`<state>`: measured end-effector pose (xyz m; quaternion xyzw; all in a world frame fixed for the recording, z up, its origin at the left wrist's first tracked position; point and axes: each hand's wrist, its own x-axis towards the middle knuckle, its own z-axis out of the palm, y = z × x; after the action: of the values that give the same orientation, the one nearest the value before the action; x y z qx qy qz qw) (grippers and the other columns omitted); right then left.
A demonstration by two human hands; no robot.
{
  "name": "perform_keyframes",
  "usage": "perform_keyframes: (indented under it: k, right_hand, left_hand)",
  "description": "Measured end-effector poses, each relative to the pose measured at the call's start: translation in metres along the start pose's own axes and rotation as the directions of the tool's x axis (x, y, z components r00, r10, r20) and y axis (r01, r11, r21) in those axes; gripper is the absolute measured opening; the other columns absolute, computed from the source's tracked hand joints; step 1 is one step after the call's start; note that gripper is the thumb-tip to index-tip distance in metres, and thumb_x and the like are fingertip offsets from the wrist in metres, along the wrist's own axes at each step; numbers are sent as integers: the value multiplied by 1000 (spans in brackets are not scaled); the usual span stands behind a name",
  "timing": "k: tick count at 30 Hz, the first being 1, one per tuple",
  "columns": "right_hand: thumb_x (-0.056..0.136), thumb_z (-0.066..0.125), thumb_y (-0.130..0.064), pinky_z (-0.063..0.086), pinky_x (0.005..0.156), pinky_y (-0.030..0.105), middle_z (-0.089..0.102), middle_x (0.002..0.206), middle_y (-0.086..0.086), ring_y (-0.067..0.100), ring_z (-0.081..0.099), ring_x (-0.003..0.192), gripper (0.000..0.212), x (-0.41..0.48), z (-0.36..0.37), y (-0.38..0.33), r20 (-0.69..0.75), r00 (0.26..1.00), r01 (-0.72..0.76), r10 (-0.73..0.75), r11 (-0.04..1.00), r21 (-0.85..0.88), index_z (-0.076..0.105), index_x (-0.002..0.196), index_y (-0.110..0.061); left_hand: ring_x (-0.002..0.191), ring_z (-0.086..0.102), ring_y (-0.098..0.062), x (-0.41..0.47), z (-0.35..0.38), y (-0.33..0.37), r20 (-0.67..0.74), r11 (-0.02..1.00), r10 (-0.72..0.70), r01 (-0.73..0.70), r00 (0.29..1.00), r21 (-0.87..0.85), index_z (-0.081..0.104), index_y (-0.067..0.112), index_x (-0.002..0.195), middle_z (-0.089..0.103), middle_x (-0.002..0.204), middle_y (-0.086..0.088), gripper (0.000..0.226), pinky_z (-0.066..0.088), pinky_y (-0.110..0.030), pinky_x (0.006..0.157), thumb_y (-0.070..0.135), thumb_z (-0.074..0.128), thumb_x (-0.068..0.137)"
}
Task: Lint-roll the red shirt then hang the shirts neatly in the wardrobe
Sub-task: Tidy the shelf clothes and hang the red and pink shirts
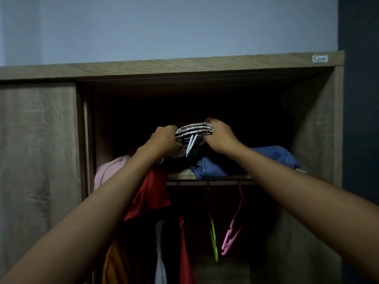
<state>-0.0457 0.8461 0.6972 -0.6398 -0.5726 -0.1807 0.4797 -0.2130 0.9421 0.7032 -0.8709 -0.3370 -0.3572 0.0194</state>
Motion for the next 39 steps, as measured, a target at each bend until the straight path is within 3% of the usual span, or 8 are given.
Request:
perform_keyframes:
  k: [4,10,15,19,25,32,35,39]
  right_hand:
    - [79,61,-5,49,81,27,73,100,7,28,68,97,28,3,-21,12,-152,988,8,0,999,49,64,105,-15]
    - [68,58,2,52,80,28,73,95,7,24,69,92,42,-3,-69,31,-346,936,78,-57,996,46,66,107,-12]
    - [64,57,3,41,71,22,60,92,10,24,59,81,42,-23,-103,54,-463,872,110,-158,986,-128,62,102,-14]
    - [69,62,-6,48,78,35,53,99,12,32,57,90,39,-36,-115,74,-363,920,53,-146,966,-254,56,106,-17]
    - [77,66,-20,50,87,45,54,111,7,31,49,108,41,-50,-121,86,-85,996,-31,-13,870,-492,46,113,-23]
    - [83,66,-28,49,90,46,55,121,11,33,48,118,43,-38,-119,79,-20,997,-71,73,809,-584,49,120,-17]
    - [84,65,-28,52,84,44,63,115,14,39,59,110,34,-25,-115,81,-57,992,-124,111,810,-574,54,113,-16]
    - [85,62,-9,54,82,38,68,109,21,41,65,102,29,-13,-113,88,-197,963,-255,185,862,-438,61,114,-6]
  left_hand:
    - [103,63,-45,13,1,32,-88,997,42,-48,995,-63,60,13,96,68,107,-24,16,51,-41,83,16,62,81]
    - [108,61,-46,27,3,87,-195,976,133,-163,972,-144,62,5,110,68,110,-25,31,53,-44,89,8,59,79]
    - [97,62,-49,27,19,122,-261,935,267,-314,928,-163,56,4,111,64,104,-26,33,50,-39,77,3,62,78]
    - [98,60,-48,25,36,133,-236,914,356,-390,904,-111,54,6,116,58,112,-26,40,49,-40,79,5,66,78]
    - [99,64,-43,13,43,132,-85,954,291,-283,953,95,59,17,109,65,110,-18,40,51,-43,79,44,69,81]
    - [111,63,-39,19,44,126,93,976,129,-143,987,163,61,14,118,65,122,-17,53,50,-40,89,53,66,83]
    - [108,64,-36,27,45,132,160,988,129,-141,979,69,63,11,117,66,120,-16,44,46,-34,80,44,65,88]
    - [110,63,-32,39,52,145,250,988,150,-134,956,-80,64,7,119,66,123,-16,37,43,-29,79,33,62,94]
